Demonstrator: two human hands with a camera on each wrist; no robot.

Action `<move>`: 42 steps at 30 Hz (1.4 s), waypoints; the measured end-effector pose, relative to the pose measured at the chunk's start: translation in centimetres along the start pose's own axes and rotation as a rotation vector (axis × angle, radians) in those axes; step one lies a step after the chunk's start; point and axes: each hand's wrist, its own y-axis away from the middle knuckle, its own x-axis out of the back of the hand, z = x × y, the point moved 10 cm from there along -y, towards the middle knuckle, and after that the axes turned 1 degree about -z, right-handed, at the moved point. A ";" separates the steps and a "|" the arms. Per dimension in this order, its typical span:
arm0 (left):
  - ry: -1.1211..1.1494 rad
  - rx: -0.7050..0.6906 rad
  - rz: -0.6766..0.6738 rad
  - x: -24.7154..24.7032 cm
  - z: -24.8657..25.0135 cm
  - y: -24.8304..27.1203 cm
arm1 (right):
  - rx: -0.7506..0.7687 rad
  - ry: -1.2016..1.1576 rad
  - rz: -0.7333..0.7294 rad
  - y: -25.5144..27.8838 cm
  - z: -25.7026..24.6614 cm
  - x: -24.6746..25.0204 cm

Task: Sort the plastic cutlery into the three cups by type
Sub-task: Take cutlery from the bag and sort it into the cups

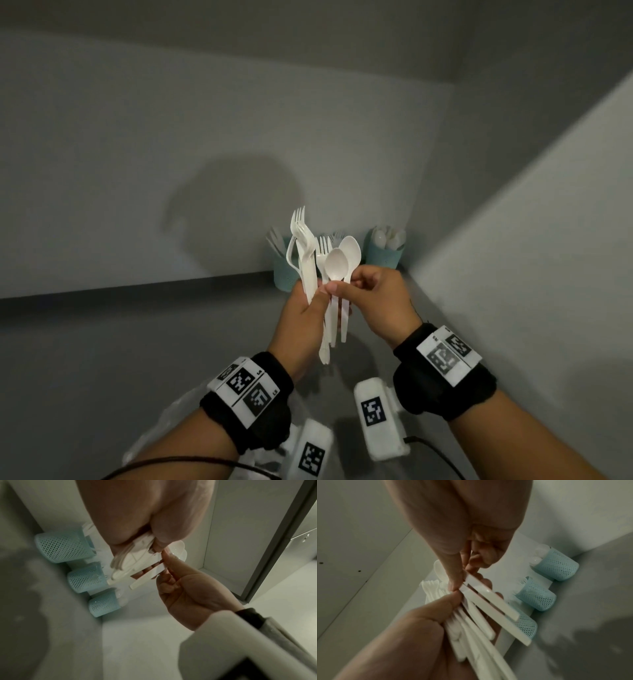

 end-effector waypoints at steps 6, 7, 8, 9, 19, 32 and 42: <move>-0.076 0.011 0.095 -1.3 -2.0 -3.9 | -0.136 -0.050 -0.085 -4.3 3.7 3.4; -0.057 0.026 0.108 -1.4 -2.4 -4.7 | -0.161 -0.055 -0.086 -5.4 4.3 4.3; -0.033 0.044 0.123 -1.5 -3.0 -5.6 | -0.180 -0.063 -0.090 -6.5 4.7 5.1; -0.005 0.066 0.142 -1.5 -3.6 -6.3 | -0.190 -0.073 -0.093 -7.7 4.9 6.0; 0.103 0.082 0.245 -1.2 -7.5 -13.6 | -0.191 0.293 0.203 -26.1 9.7 17.1; 0.041 0.097 0.231 -1.7 -8.7 -14.5 | -0.303 0.713 -0.022 -29.8 15.5 14.5; 0.191 0.117 0.067 -3.8 -5.8 -11.0 | 0.088 0.268 -0.452 -15.3 4.3 4.1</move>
